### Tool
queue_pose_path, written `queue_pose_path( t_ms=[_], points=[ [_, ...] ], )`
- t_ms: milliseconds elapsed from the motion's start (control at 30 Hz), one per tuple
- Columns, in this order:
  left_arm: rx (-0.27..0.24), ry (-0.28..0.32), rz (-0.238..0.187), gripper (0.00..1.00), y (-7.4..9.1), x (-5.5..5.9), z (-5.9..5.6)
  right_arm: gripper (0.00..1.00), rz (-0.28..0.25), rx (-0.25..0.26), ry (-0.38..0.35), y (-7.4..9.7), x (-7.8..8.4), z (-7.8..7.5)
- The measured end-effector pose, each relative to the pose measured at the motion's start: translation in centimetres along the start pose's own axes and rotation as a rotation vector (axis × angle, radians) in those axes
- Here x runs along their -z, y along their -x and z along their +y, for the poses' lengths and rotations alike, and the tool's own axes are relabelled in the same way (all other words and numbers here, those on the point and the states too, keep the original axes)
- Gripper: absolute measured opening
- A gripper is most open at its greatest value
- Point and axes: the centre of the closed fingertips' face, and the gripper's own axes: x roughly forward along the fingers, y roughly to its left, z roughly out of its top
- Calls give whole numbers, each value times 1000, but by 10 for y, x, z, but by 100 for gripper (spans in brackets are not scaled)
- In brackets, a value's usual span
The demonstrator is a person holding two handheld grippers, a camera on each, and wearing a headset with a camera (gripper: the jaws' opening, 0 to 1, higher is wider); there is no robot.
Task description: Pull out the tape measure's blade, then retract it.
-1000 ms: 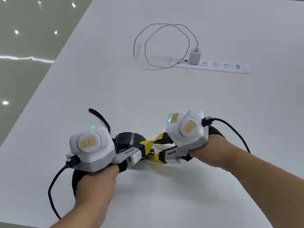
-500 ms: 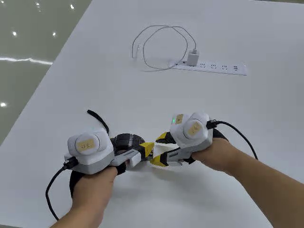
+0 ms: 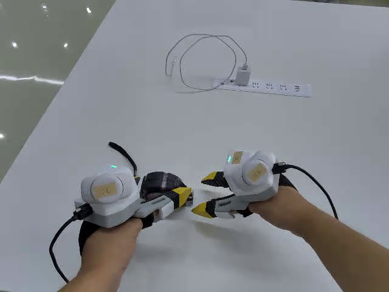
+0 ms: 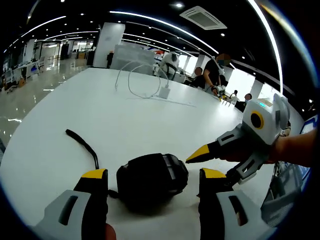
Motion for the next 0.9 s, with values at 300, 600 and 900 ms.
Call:
queue_pose_path(
  t_ms=[300, 600, 900],
  points=[
    [34, -85, -7, 73, 9, -4, -2, 45, -49, 57, -35, 17, -1, 3],
    [65, -141, -11, 73, 22, -3, 1, 53, -87, 103, -71, 33, -1, 7],
    [95, -200, 3, 74, 39, 6, 5, 58, -105, 143, -90, 54, 4, 9]
  ],
)
